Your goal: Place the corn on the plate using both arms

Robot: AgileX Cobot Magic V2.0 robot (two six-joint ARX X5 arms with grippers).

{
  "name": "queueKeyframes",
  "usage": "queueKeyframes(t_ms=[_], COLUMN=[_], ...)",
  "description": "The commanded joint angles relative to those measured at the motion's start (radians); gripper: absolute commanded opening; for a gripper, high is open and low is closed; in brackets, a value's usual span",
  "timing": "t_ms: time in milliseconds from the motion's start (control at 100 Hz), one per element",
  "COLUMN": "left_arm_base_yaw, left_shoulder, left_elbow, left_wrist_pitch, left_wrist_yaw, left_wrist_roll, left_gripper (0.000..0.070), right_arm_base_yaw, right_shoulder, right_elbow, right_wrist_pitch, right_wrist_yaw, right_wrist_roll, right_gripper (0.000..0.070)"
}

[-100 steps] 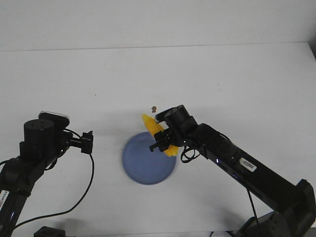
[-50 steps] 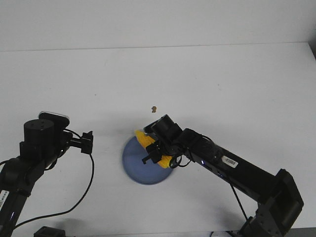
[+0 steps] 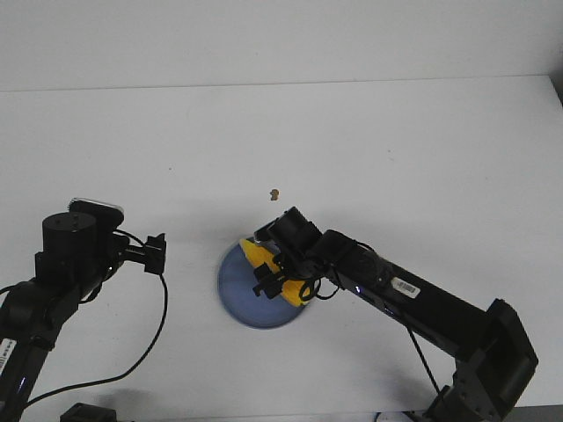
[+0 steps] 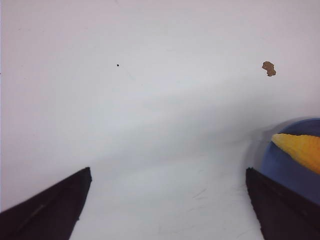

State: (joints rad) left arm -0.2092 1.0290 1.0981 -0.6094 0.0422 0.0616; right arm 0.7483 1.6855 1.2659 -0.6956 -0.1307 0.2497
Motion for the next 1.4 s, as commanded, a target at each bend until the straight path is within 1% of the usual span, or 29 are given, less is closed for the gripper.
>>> queueKeyframes(t_ms=[0, 100, 200, 340, 470, 580, 700, 800, 1020, 1120, 1230, 1390], left_arm_base_yaw=[0.0, 0.0, 0.0, 0.0, 0.0, 0.0, 0.0, 0.0, 0.0, 0.0, 0.001, 0.001], left_shoulder=[0.007, 0.007, 0.007, 0.007, 0.007, 0.007, 0.007, 0.007, 0.007, 0.007, 0.007, -0.001], left_elbow=[0.01, 0.01, 0.01, 0.01, 0.01, 0.01, 0.01, 0.01, 0.01, 0.01, 0.01, 0.01], left_wrist_pitch=[0.004, 0.005, 0.005, 0.004, 0.004, 0.005, 0.005, 0.006, 0.008, 0.01, 0.012, 0.005], left_wrist_yaw=[-0.002, -0.002, -0.002, -0.002, -0.002, -0.002, -0.002, -0.002, -0.002, -0.023, -0.043, -0.043], left_wrist_roll=[-0.002, -0.002, -0.002, -0.002, -0.002, -0.001, 0.006, 0.006, 0.005, 0.003, 0.002, -0.013], left_gripper=[0.063, 0.063, 0.0629, 0.0626, 0.0626, 0.0626, 0.0626, 0.0625, 0.0625, 0.0625, 0.0625, 0.0625], right_arm_base_yaw=[0.011, 0.011, 0.011, -0.002, -0.041, -0.101, -0.188, -0.269, -0.48, -0.569, -0.636, -0.672], right_shoulder=[0.021, 0.021, 0.02, -0.013, -0.078, -0.147, -0.229, -0.307, -0.492, -0.587, -0.69, -0.821], right_elbow=[0.016, 0.016, 0.016, 0.016, 0.016, 0.016, 0.016, 0.016, 0.007, -0.016, -0.058, -0.139], right_wrist_pitch=[0.009, 0.011, 0.015, 0.021, 0.035, 0.026, -0.004, -0.031, -0.096, -0.095, -0.078, -0.045], right_wrist_yaw=[0.002, 0.002, 0.013, 0.061, 0.066, 0.087, 0.091, 0.113, 0.113, 0.112, 0.113, 0.113], right_wrist_roll=[-0.011, -0.011, -0.012, -0.024, -0.046, -0.076, -0.11, -0.146, -0.176, -0.19, -0.191, -0.194], right_gripper=[0.0522, 0.056, 0.056, 0.056, 0.056, 0.056, 0.056, 0.056, 0.056, 0.0559, 0.0559, 0.0559])
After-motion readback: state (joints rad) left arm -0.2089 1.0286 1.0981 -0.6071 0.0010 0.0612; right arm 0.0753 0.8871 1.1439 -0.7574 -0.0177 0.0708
